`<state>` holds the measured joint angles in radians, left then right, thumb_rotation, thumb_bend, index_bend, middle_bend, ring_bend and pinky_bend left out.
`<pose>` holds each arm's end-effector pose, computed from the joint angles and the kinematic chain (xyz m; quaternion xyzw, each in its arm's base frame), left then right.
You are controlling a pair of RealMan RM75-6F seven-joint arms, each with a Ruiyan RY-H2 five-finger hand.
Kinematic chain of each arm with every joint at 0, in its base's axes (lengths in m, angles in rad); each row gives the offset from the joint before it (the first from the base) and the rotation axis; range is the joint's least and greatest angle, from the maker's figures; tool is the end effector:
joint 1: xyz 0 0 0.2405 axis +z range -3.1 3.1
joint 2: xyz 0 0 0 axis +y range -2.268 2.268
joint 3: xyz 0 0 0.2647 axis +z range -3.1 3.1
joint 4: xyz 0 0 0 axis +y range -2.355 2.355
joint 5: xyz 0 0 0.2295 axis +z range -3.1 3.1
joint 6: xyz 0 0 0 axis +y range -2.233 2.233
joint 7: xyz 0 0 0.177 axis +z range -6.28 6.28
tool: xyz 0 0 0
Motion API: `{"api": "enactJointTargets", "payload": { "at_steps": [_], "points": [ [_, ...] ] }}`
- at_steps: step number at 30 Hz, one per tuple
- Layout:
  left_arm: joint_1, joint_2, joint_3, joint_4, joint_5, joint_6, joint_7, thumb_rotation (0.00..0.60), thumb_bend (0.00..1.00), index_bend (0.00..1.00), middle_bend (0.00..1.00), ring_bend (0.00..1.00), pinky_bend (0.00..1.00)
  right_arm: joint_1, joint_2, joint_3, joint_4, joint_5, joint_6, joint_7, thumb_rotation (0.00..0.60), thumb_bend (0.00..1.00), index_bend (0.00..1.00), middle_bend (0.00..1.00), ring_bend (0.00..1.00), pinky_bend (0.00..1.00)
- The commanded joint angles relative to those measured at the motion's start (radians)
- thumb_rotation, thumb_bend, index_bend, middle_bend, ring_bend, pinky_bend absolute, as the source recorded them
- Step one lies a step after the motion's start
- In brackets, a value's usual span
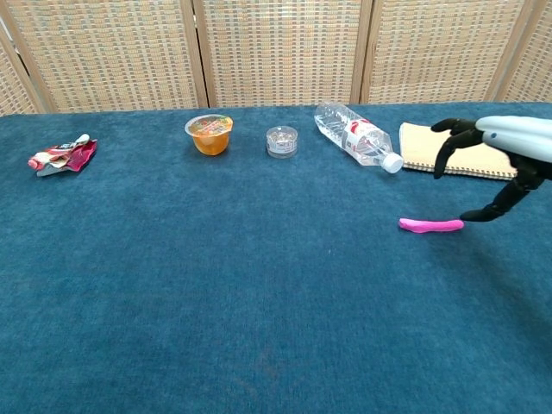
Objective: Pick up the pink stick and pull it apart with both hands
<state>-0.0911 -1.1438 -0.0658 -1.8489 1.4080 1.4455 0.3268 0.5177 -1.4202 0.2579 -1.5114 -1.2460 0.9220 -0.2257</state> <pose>-0.2830 0.2160 0.1164 -0.6021 -0.3973 -0.3459 0.6000 -0.2147 -0.3688 0.0051 0.6997 -0.4178 0.3664 0.4490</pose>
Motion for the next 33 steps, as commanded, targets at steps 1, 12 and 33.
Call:
{"api": "enactJointTargets", "payload": {
  "at_steps": [1,12,33],
  "points": [
    [-0.012,-0.015,-0.011,0.007,-0.027,-0.015,0.019,0.600,0.00,0.00,0.00,0.00,0.00,0.035,-0.050,0.007,0.063,0.059,-0.032,-0.041,0.600,0.38,0.40,0.02,0.00,0.00],
    [-0.037,-0.033,-0.026,0.017,-0.096,-0.046,0.053,0.600,0.00,0.00,0.00,0.00,0.00,0.088,-0.137,-0.011,0.214,0.170,-0.070,-0.089,0.600,0.47,0.41,0.03,0.00,0.00],
    [-0.050,-0.033,-0.016,0.024,-0.117,-0.055,0.046,0.600,0.00,0.00,0.00,0.00,0.00,0.120,-0.199,-0.035,0.311,0.223,-0.091,-0.057,0.600,0.51,0.47,0.07,0.00,0.00]
  ]
}}
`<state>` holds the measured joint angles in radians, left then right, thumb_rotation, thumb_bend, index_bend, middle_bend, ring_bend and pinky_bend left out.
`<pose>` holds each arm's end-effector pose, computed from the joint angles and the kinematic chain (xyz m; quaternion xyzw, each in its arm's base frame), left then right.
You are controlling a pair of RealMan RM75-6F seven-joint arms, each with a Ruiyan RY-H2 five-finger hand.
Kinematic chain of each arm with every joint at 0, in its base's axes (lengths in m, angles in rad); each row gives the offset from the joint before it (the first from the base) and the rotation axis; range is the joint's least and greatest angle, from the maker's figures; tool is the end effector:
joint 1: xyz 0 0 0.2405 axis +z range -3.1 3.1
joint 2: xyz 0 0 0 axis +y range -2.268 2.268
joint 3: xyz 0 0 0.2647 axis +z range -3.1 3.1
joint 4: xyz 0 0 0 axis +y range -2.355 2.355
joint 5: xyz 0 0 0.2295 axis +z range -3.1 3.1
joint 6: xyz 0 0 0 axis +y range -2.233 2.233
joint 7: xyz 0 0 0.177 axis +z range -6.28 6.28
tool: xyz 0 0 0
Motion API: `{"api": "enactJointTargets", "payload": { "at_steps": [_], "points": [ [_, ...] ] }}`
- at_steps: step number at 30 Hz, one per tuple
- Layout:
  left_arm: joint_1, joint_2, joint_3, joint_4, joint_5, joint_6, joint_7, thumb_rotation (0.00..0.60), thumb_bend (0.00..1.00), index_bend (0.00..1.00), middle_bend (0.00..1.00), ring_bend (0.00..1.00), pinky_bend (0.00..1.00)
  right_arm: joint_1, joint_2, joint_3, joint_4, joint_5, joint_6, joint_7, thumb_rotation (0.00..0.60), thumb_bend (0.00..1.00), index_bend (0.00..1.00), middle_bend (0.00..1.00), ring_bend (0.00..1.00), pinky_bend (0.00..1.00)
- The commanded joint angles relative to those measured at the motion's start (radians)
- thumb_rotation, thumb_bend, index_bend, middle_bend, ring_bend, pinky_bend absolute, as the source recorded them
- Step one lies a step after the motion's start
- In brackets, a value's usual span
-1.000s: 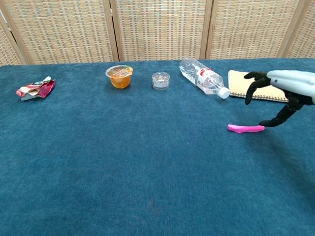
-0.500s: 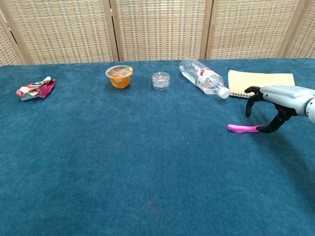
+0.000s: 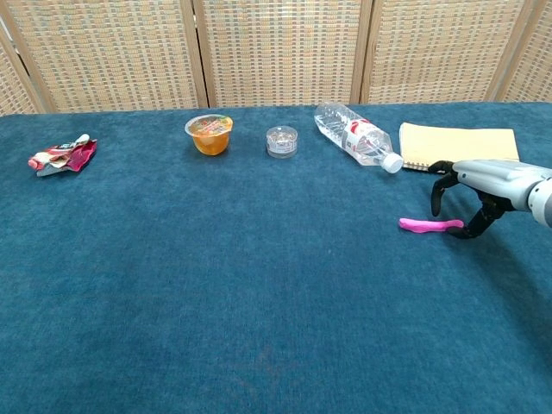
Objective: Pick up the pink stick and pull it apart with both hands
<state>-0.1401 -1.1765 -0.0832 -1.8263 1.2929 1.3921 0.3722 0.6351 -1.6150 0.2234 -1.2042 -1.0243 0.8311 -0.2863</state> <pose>-0.2926 0.2320 0.1040 -0.6002 -0.4152 -0.3158 0.6063 -0.2507 -0.4029 -0.0483 0.6893 -0.4558 0.2897 0.4828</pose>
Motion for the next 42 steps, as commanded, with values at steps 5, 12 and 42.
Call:
{"api": "enactJointTargets", "payload": {
  "at_steps": [5,12,42],
  "points": [
    [-0.004,-0.003,0.003,0.004,-0.004,0.000,0.004,0.600,0.00,0.00,0.00,0.00,0.00,0.007,-0.010,-0.007,0.008,-0.003,0.001,0.013,0.600,0.52,0.47,0.07,0.00,0.00],
    [-0.008,-0.010,0.009,0.006,-0.008,-0.003,0.012,0.600,0.00,0.00,0.00,0.00,0.00,0.012,-0.019,-0.015,0.022,-0.003,0.003,0.022,0.600,0.53,0.50,0.09,0.00,0.00],
    [-0.025,-0.001,0.016,0.010,-0.016,-0.016,0.007,0.600,0.00,0.00,0.00,0.00,0.00,-0.009,0.028,-0.003,-0.119,-0.031,0.042,0.129,0.600,0.64,0.67,0.19,0.00,0.00]
  ]
}}
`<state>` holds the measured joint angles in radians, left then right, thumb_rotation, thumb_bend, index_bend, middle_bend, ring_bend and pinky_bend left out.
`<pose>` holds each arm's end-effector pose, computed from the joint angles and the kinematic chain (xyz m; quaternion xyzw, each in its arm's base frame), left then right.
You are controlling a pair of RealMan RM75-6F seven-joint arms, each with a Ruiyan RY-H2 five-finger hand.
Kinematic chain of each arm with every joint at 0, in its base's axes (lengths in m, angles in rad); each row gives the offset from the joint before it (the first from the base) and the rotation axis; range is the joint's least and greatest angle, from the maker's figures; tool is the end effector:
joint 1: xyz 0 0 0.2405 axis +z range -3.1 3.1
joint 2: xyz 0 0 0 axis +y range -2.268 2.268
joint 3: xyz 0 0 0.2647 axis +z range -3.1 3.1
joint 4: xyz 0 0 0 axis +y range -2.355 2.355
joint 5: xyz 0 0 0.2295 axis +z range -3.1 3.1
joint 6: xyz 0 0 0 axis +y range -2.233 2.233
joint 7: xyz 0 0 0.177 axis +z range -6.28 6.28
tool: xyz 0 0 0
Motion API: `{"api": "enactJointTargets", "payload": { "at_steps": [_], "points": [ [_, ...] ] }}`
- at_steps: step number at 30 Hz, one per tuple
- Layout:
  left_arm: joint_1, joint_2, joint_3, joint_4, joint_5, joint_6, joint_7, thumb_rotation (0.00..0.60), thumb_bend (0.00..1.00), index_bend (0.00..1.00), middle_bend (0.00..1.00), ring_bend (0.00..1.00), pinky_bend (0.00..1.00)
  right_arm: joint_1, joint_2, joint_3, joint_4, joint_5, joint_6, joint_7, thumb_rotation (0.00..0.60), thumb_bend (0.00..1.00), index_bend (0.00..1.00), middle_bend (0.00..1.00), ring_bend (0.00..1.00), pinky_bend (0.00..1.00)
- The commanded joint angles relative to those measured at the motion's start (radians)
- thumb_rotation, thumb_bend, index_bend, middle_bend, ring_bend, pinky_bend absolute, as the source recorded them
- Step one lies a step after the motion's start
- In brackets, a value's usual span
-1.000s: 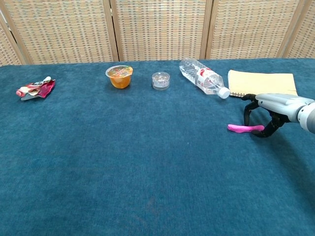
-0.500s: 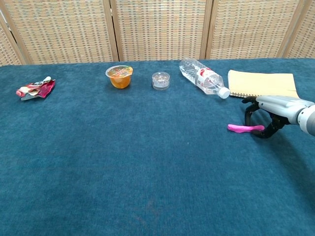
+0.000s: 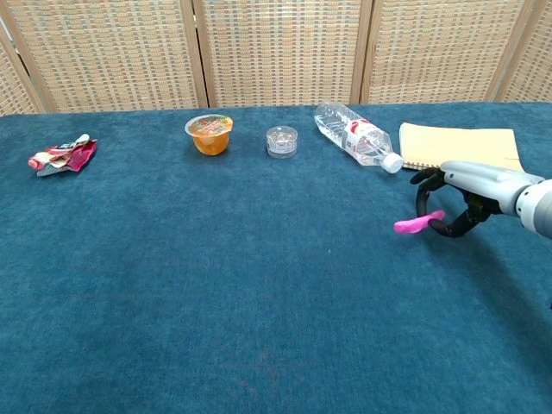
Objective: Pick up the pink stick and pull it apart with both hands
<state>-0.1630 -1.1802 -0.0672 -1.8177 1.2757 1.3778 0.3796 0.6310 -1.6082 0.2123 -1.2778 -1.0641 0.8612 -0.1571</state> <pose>-0.2938 0.2346 0.0987 -0.6095 -0.4165 -0.3064 0.6009 -0.2294 -0.3910 -0.0548 0.6709 -0.4929 0.3384 0.4387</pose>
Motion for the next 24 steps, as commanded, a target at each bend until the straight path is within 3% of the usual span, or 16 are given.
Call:
{"api": "enactJointTargets", "payload": {
  "at_steps": [1,9,17,24],
  "points": [
    [-0.003,0.004,0.000,0.002,0.003,-0.003,-0.001,0.600,0.00,0.00,0.00,0.00,0.00,-0.006,0.028,0.012,-0.067,0.015,0.014,0.000,0.600,0.64,0.67,0.19,0.00,0.00],
    [-0.036,0.014,-0.004,0.030,0.037,-0.026,0.011,0.600,0.00,0.00,0.00,0.00,0.00,0.009,0.091,0.047,-0.250,0.119,0.008,-0.037,0.600,0.64,0.67,0.19,0.00,0.00],
    [-0.130,0.009,-0.031,0.077,0.166,-0.068,0.028,0.600,0.00,0.00,0.00,0.00,0.00,0.083,0.118,0.094,-0.414,0.306,0.032,-0.152,0.600,0.63,0.66,0.20,0.00,0.00],
    [-0.247,-0.026,-0.075,0.127,0.291,-0.116,-0.023,0.600,0.00,0.14,0.00,0.00,0.00,0.196,0.082,0.154,-0.479,0.510,0.103,-0.262,0.600,0.63,0.66,0.20,0.00,0.00]
  ]
}}
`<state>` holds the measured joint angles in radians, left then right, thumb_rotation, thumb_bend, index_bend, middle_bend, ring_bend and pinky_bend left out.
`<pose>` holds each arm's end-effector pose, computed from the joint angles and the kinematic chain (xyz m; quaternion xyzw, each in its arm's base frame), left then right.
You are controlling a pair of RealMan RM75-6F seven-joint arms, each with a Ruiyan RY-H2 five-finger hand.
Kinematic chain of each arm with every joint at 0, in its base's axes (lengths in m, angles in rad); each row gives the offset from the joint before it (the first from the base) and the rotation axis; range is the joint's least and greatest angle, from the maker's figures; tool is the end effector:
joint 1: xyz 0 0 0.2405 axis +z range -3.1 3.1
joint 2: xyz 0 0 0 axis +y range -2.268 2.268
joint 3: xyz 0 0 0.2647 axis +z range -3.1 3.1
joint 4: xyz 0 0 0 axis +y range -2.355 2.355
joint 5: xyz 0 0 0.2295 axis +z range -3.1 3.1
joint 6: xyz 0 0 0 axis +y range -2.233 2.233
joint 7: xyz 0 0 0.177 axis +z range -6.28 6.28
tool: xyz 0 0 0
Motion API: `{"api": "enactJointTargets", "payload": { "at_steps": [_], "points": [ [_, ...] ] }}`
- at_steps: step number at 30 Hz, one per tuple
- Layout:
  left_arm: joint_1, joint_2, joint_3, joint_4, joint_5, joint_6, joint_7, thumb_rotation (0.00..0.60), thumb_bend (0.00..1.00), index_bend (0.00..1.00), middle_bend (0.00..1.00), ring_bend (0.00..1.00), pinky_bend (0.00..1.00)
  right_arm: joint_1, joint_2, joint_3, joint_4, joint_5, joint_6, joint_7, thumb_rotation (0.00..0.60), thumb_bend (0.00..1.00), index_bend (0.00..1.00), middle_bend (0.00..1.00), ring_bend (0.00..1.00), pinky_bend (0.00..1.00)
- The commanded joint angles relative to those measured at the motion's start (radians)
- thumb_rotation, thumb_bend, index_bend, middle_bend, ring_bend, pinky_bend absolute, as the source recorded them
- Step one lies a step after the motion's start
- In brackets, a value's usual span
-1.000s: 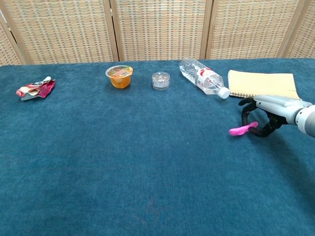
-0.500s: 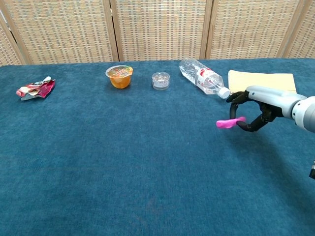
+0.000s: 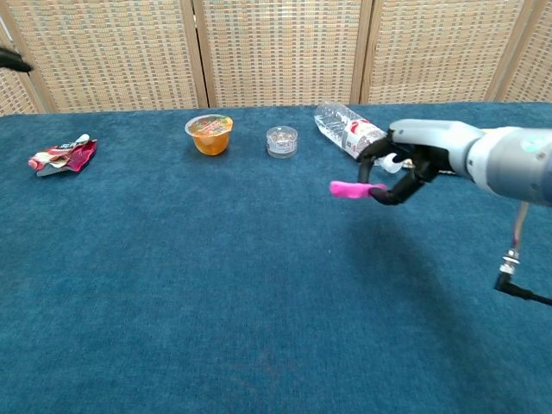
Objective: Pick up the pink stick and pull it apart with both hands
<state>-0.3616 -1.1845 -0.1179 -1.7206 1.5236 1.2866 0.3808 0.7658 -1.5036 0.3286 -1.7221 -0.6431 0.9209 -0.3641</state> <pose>-0.2189 0.2978 0.0910 -0.7190 -0.2467 -0.3800 0.5270 -0.1151 -0.3782 -0.0407 0.6286 -0.5811 0.3745 0.3563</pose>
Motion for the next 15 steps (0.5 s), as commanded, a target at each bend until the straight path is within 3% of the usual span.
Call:
{"api": "enactJointTargets", "payload": {
  "at_steps": [1,6,12,15],
  "points": [
    [-0.065,-0.030,-0.031,0.040,0.053,-0.033,-0.028,0.600,0.00,0.16,0.00,0.00,0.00,0.078,-0.033,0.048,-0.038,0.118,0.056,-0.065,0.600,0.63,0.66,0.20,0.00,0.00],
    [-0.151,-0.071,-0.054,0.047,0.082,-0.098,-0.017,0.600,0.00,0.25,0.00,0.00,0.00,0.149,-0.085,0.097,-0.039,0.241,0.106,-0.088,0.600,0.63,0.66,0.20,0.00,0.00],
    [-0.253,-0.152,-0.080,0.095,0.143,-0.141,-0.020,0.600,0.03,0.39,0.00,0.00,0.00,0.208,-0.139,0.126,-0.022,0.320,0.148,-0.103,0.600,0.63,0.66,0.20,0.00,0.00],
    [-0.297,-0.210,-0.092,0.143,0.161,-0.142,-0.058,0.600,0.07,0.41,0.00,0.00,0.00,0.227,-0.162,0.130,-0.021,0.341,0.163,-0.105,0.600,0.63,0.66,0.20,0.00,0.00]
  ]
}}
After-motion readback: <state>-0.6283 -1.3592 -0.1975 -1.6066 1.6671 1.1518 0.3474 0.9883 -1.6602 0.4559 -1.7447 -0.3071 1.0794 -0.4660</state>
